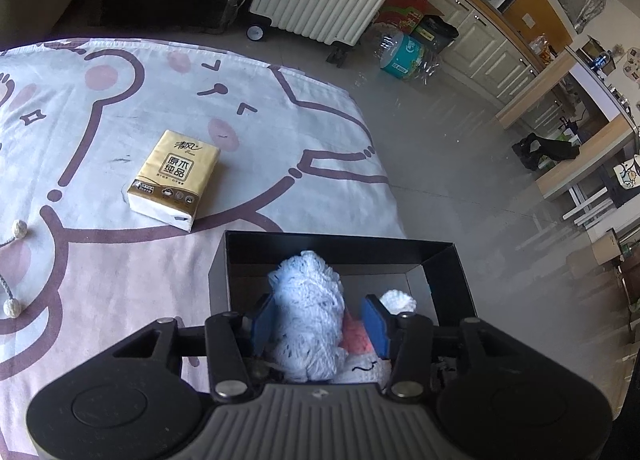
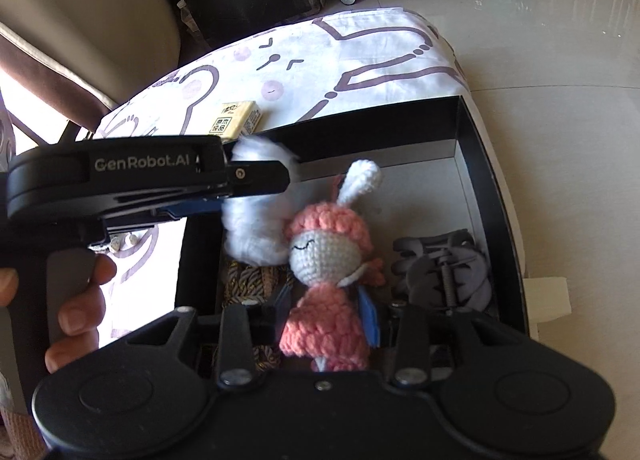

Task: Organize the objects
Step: 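Lower the white doll and pink bunny into the black box with both grippers, then open both grippers to release the toys and withdraw up from the box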

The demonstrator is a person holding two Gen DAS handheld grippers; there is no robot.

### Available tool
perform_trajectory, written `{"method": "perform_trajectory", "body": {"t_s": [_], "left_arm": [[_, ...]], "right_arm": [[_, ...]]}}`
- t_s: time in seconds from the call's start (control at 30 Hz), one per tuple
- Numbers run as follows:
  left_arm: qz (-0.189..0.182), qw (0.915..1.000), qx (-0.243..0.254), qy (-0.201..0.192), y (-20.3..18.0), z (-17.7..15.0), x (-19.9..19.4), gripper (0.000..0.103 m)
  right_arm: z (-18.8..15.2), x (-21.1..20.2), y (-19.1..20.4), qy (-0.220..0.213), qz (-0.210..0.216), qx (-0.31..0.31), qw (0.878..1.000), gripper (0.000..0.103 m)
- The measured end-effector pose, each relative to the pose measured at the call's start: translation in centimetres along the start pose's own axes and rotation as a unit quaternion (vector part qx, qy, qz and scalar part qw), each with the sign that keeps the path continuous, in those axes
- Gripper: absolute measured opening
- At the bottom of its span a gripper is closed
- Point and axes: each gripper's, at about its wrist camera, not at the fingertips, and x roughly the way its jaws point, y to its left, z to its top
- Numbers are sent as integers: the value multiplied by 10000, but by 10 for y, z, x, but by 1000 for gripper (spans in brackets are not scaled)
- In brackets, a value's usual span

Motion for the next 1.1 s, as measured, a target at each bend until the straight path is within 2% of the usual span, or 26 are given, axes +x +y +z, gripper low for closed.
{"method": "perform_trajectory", "body": {"t_s": [0.33, 0.4, 0.47, 0.87, 1.1], "left_arm": [[323, 9990, 316, 54, -5, 0, -14, 49], [310, 9988, 371, 60, -5, -1, -17, 49], [291, 9988, 382, 63, -5, -1, -21, 49], [401, 9970, 648, 99, -13, 1, -51, 53], [566, 9955, 758, -42, -7, 7, -75, 54]], "right_arm": [[3, -8, 0, -98, -37, 29, 9999, 38], [4, -12, 1, -162, -102, 31, 9998, 38], [5, -15, 2, -230, -162, 11, 9996, 33], [8, -42, 6, -494, -237, 129, 9984, 33], [8, -61, 10, -716, -348, 119, 9968, 33]]}}
